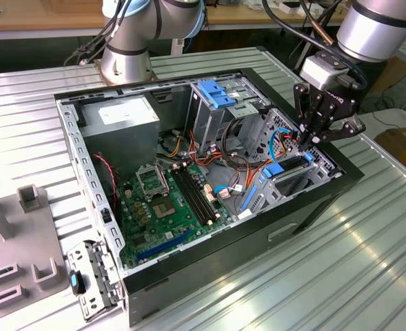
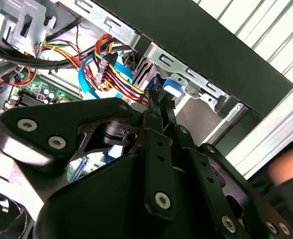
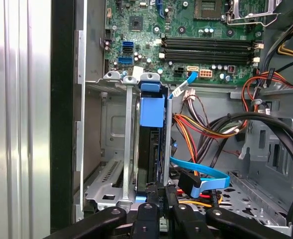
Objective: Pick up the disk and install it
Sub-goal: 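Insert the first disk wire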
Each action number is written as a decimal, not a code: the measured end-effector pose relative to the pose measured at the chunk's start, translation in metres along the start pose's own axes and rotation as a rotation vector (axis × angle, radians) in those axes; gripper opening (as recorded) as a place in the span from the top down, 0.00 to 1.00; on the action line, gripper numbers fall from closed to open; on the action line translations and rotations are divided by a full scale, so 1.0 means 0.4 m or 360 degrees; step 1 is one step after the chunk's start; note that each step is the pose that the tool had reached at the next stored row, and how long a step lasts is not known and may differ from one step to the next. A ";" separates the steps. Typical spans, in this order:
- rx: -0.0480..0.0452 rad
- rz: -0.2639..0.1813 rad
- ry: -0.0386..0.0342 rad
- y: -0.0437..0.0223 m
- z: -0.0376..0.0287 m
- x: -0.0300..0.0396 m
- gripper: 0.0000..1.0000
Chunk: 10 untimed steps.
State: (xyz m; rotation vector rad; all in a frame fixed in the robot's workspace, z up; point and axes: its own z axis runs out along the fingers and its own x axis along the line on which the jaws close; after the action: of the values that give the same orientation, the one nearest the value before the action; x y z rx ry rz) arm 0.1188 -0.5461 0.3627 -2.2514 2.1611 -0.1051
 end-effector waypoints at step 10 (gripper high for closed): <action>0.0002 0.0006 0.0000 0.001 0.000 0.000 0.83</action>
State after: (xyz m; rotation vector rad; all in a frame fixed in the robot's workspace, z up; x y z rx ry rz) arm 0.1185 -0.5461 0.3626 -2.2465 2.1646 -0.1067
